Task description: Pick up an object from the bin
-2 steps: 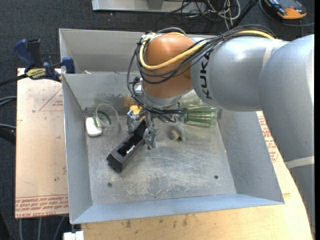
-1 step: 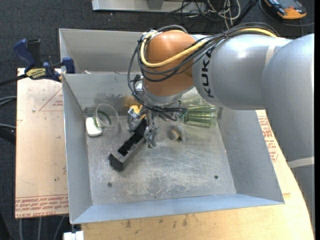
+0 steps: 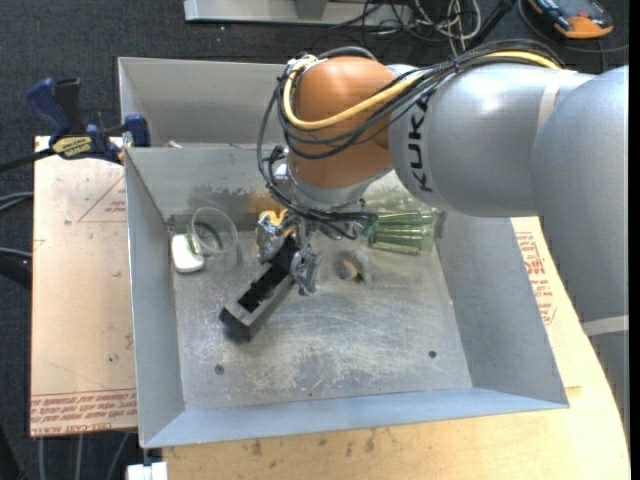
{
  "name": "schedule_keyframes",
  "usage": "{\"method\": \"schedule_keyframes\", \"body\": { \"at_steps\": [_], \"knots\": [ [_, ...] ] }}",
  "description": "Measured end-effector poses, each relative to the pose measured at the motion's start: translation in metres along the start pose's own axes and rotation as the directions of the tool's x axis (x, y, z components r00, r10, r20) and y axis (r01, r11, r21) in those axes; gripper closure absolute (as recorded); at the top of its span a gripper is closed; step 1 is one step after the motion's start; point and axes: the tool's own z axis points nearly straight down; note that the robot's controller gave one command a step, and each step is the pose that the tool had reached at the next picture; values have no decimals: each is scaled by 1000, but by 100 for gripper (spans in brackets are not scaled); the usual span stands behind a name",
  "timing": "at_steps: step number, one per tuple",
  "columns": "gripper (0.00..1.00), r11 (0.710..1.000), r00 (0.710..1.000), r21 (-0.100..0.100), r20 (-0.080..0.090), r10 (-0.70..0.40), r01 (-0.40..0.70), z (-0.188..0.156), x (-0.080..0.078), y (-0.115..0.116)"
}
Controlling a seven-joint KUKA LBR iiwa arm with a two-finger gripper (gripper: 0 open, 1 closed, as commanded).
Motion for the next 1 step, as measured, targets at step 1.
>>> {"method": "schedule_keyframes", "body": {
  "at_steps": [1],
  "knots": [
    [100,1000,1000,2,1,0,0,-14,0,0]
  ]
}}
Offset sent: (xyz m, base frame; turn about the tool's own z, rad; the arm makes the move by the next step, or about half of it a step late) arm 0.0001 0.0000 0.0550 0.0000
